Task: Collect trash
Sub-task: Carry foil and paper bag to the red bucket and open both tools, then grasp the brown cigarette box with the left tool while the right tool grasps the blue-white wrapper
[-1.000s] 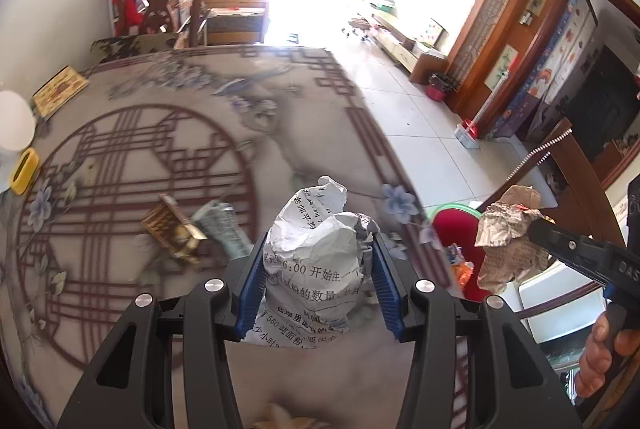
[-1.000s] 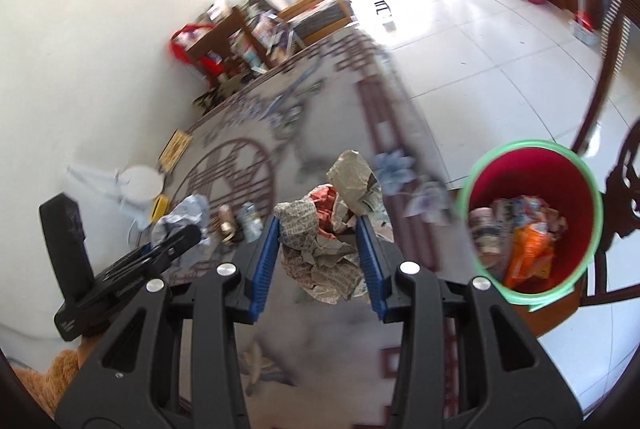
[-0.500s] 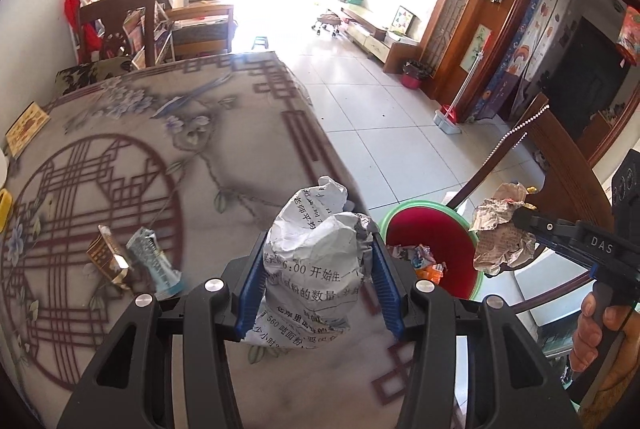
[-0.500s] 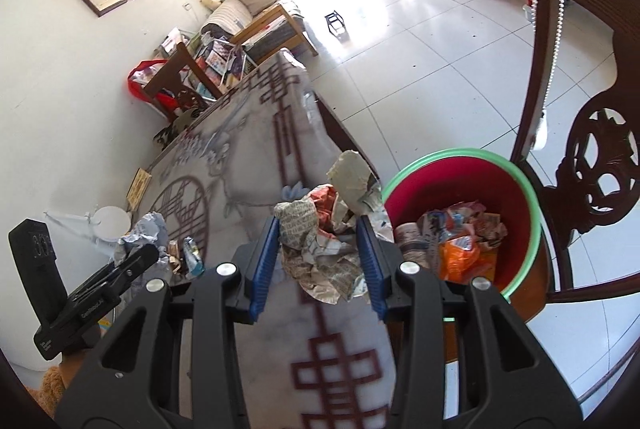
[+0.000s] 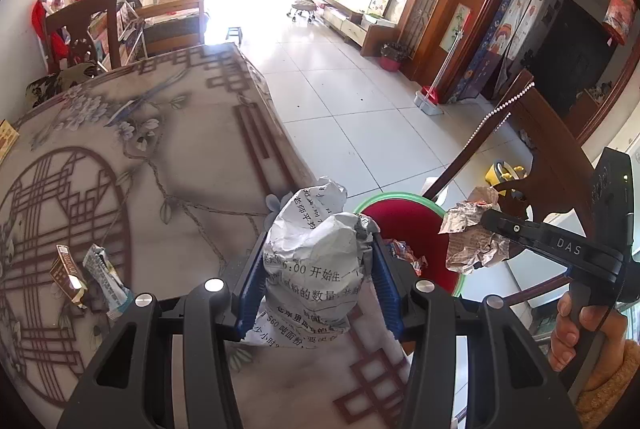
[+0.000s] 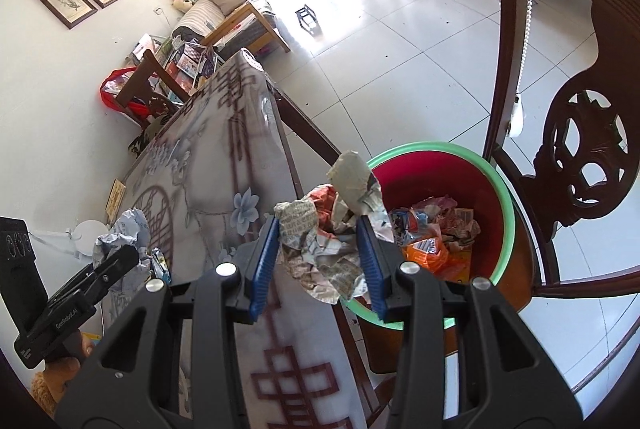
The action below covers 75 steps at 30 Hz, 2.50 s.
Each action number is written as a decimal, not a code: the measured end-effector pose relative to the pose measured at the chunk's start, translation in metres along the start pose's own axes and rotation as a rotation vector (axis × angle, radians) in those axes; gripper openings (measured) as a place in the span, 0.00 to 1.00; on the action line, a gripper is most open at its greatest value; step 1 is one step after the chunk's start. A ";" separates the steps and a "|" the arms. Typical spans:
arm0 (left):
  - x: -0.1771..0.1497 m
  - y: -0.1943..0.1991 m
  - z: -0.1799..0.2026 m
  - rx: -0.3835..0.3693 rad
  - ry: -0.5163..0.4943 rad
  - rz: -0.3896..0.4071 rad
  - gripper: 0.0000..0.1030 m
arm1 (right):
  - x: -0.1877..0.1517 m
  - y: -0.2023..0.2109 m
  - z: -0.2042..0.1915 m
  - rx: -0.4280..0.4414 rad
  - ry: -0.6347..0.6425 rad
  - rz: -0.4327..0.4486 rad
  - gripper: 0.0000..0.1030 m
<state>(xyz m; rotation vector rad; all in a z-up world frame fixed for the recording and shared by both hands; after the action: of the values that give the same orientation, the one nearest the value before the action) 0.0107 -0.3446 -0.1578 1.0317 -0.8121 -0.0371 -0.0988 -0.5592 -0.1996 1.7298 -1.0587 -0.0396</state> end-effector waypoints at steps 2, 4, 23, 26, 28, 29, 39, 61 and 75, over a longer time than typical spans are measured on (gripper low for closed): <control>0.000 -0.003 0.004 -0.003 -0.003 -0.007 0.45 | 0.001 -0.003 0.004 0.000 -0.007 -0.003 0.38; 0.001 -0.008 0.008 -0.005 -0.007 -0.014 0.45 | 0.001 -0.005 0.007 -0.001 -0.014 -0.006 0.38; 0.007 -0.052 0.065 -0.098 -0.116 -0.081 0.45 | 0.007 0.015 0.056 -0.128 -0.128 0.105 0.73; 0.011 -0.064 0.087 -0.146 -0.150 -0.086 0.48 | 0.002 0.027 0.064 -0.151 -0.142 0.119 0.73; 0.014 -0.075 0.102 -0.168 -0.174 -0.090 0.72 | -0.004 0.035 0.068 -0.173 -0.141 0.126 0.73; 0.014 -0.077 0.105 -0.160 -0.181 -0.092 0.79 | -0.005 0.038 0.068 -0.182 -0.138 0.128 0.73; 0.005 -0.037 0.053 -0.075 -0.114 -0.010 0.81 | -0.020 0.051 0.050 -0.189 -0.102 0.138 0.74; -0.062 -0.017 -0.293 0.323 0.613 -0.067 0.76 | -0.076 -0.039 -0.199 -0.026 0.290 -0.048 0.74; -0.096 0.045 -0.333 0.233 0.438 -0.031 0.34 | -0.119 -0.132 -0.320 -0.065 0.522 -0.171 0.74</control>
<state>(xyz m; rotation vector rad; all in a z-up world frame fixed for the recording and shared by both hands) 0.1318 -0.0340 -0.2641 1.2161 -0.4059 0.2553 0.0685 -0.2346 -0.2140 1.6422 -0.5200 0.2550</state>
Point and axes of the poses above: each gripper's, at about its wrist camera, not at the fingertips, and y roughly against the way its jaws point, z to its right, x to its top, the point moved 4 cm from there along -y, roughly the way its jaws point, and after that the axes turned 5 degrees about -x, right-handed, at the moved point
